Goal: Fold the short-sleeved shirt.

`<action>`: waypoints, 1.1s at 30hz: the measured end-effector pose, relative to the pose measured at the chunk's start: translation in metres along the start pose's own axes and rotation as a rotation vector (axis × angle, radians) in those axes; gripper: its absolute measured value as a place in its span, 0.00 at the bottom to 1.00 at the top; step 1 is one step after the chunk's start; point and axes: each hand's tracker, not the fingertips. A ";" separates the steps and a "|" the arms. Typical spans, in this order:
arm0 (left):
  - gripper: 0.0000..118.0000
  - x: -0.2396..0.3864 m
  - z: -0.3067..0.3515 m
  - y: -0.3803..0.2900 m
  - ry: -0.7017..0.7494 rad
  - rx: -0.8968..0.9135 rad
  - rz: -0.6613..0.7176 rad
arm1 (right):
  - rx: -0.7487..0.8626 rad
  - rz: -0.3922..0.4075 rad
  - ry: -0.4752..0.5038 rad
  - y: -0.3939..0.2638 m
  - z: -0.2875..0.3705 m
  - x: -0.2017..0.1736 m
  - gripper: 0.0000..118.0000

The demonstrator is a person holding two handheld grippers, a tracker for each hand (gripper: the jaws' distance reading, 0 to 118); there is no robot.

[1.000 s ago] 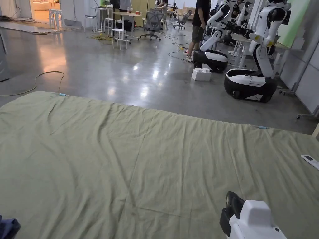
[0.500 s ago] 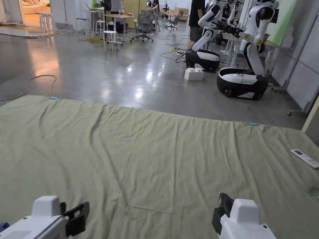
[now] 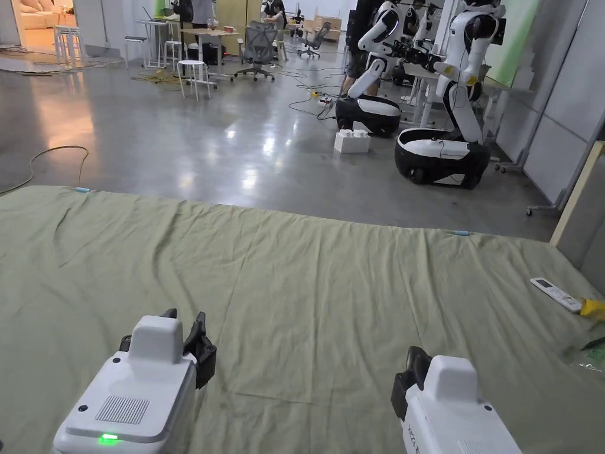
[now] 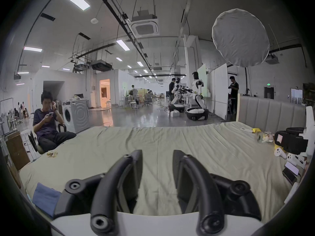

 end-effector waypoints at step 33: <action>0.04 0.001 -0.001 0.002 0.032 -0.020 0.074 | 0.021 0.001 -0.011 0.000 -0.003 0.006 0.01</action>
